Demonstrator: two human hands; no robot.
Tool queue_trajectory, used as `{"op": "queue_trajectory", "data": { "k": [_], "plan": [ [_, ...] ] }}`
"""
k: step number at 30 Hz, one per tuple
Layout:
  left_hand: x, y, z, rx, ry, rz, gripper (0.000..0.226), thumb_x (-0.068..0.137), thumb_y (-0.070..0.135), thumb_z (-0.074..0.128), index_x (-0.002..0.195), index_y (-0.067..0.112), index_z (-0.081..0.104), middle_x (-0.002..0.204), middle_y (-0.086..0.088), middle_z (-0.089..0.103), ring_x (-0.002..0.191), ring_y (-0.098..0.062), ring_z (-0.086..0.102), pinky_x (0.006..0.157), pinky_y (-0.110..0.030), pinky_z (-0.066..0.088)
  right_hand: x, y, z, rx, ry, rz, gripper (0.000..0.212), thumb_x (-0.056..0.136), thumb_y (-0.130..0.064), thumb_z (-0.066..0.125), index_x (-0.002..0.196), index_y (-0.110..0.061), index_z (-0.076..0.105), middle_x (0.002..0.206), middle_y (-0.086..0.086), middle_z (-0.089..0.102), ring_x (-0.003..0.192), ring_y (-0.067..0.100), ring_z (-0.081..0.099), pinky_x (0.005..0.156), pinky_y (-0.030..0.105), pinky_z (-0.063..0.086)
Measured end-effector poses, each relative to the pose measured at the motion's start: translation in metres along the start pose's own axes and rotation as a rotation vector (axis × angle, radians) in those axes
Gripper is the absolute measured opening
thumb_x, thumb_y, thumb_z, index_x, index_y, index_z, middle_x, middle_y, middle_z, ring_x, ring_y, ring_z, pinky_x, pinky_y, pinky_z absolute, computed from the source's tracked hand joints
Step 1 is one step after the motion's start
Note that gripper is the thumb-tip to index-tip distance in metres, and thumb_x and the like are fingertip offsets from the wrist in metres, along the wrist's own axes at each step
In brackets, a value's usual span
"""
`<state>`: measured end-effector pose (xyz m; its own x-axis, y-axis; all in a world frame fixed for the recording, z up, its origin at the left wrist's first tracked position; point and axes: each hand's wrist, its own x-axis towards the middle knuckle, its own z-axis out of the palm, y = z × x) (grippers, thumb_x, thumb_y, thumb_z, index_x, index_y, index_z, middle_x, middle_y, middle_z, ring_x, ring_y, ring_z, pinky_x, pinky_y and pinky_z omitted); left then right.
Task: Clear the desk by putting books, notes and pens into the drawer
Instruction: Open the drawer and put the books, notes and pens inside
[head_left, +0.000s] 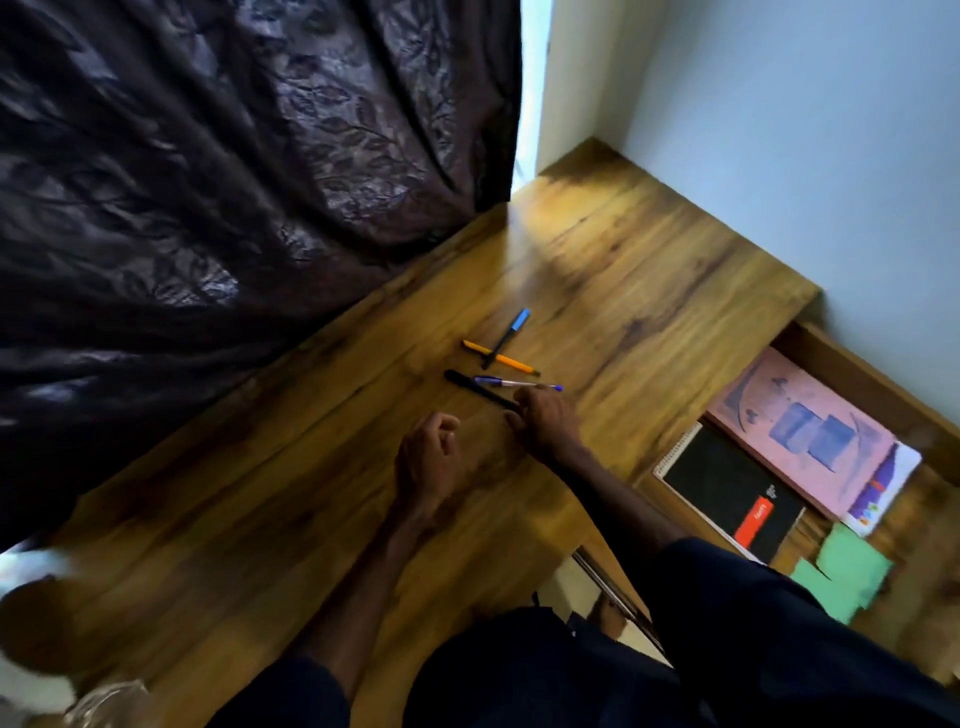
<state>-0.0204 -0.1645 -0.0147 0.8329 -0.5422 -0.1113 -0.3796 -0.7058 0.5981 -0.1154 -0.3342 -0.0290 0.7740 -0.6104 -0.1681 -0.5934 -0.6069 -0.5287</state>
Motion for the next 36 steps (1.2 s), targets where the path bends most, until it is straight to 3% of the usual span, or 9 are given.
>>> {"op": "queue_trajectory", "data": {
  "k": [6,11,14,16,19,22,25,30,36],
  "plan": [
    [0.021,-0.027,0.000,-0.220,-0.096,-0.261,0.010,0.092,0.023,0.064,0.100,0.025,0.068,0.101,0.004,0.073,0.088,-0.013,0.069,0.073,-0.029,0.056,0.018,-0.012,0.021,-0.084,-0.032,0.006,0.013,0.088,-0.011,0.061,0.099,-0.002,0.062,0.104,0.019,0.062,0.095,0.037,0.059,0.073,0.043,0.044],
    [0.046,-0.014,0.008,-0.626,-0.118,-0.489,0.046,0.090,0.050,0.067,0.110,0.009,0.070,0.092,-0.005,0.078,0.075,-0.015,0.075,0.069,-0.039,0.065,0.006,-0.013,0.026,0.093,-0.079,-0.071,0.010,0.083,-0.019,0.071,0.092,-0.019,0.069,0.092,0.001,0.069,0.084,0.017,0.065,0.071,0.028,0.052],
    [0.056,-0.004,0.008,-0.664,-0.082,-0.468,0.027,0.096,0.041,0.062,0.086,0.022,0.076,0.085,0.000,0.079,0.073,-0.017,0.076,0.072,-0.044,0.064,-0.002,-0.023,0.016,0.125,-0.119,-0.150,0.009,0.085,-0.020,0.072,0.094,-0.021,0.070,0.090,-0.005,0.069,0.079,0.007,0.064,0.069,0.026,0.055],
    [0.063,0.000,0.005,-0.653,-0.078,-0.437,0.027,0.096,0.041,0.060,0.075,0.030,0.073,0.081,0.005,0.079,0.074,-0.018,0.076,0.075,-0.049,0.063,0.003,-0.026,0.007,0.166,-0.172,-0.163,0.008,0.088,-0.026,0.072,0.090,-0.019,0.073,0.084,-0.006,0.071,0.071,0.006,0.065,0.064,0.026,0.055],
    [0.075,0.002,-0.003,-0.627,-0.056,-0.426,0.028,0.096,0.043,0.060,0.073,0.032,0.071,0.080,0.006,0.078,0.075,-0.017,0.075,0.074,-0.048,0.064,0.033,-0.025,-0.010,0.260,-0.099,0.038,0.031,0.092,-0.037,0.068,0.077,-0.010,0.074,0.062,0.003,0.064,0.053,0.009,0.051,0.051,0.028,0.040],
    [0.080,0.002,-0.012,-0.663,-0.039,-0.431,0.025,0.097,0.043,0.061,0.077,0.031,0.072,0.082,0.005,0.078,0.079,-0.018,0.075,0.071,-0.042,0.064,0.072,-0.018,-0.027,0.290,0.042,0.265,0.043,0.092,-0.039,0.067,0.063,-0.006,0.068,0.052,0.006,0.051,0.050,0.006,0.042,0.049,0.025,0.031],
    [0.081,0.001,-0.017,-0.710,-0.043,-0.443,0.025,0.097,0.040,0.061,0.092,0.021,0.077,0.082,0.005,0.078,0.083,-0.016,0.075,0.061,-0.029,0.057,0.111,-0.015,-0.030,0.265,0.066,0.418,0.057,0.089,-0.048,0.068,0.058,-0.001,0.058,0.053,0.003,0.044,0.050,0.015,0.041,0.050,0.027,0.029],
    [0.081,-0.004,-0.023,-0.720,-0.070,-0.449,0.030,0.098,0.038,0.060,0.102,0.014,0.078,0.084,0.005,0.078,0.079,-0.007,0.073,0.052,-0.017,0.050,0.144,-0.024,-0.021,0.173,0.035,0.587,0.053,0.081,-0.060,0.071,0.070,-0.010,0.058,0.064,0.005,0.053,0.058,0.020,0.053,0.045,0.026,0.031],
    [0.086,-0.006,-0.027,-0.748,-0.051,-0.448,0.030,0.098,0.039,0.062,0.099,0.014,0.078,0.083,0.004,0.079,0.083,-0.013,0.075,0.055,-0.021,0.053,0.155,-0.024,-0.021,0.195,-0.032,0.604,0.038,0.077,-0.045,0.075,0.077,-0.008,0.064,0.074,0.008,0.058,0.066,0.023,0.057,0.045,0.026,0.032]
  ]
}}
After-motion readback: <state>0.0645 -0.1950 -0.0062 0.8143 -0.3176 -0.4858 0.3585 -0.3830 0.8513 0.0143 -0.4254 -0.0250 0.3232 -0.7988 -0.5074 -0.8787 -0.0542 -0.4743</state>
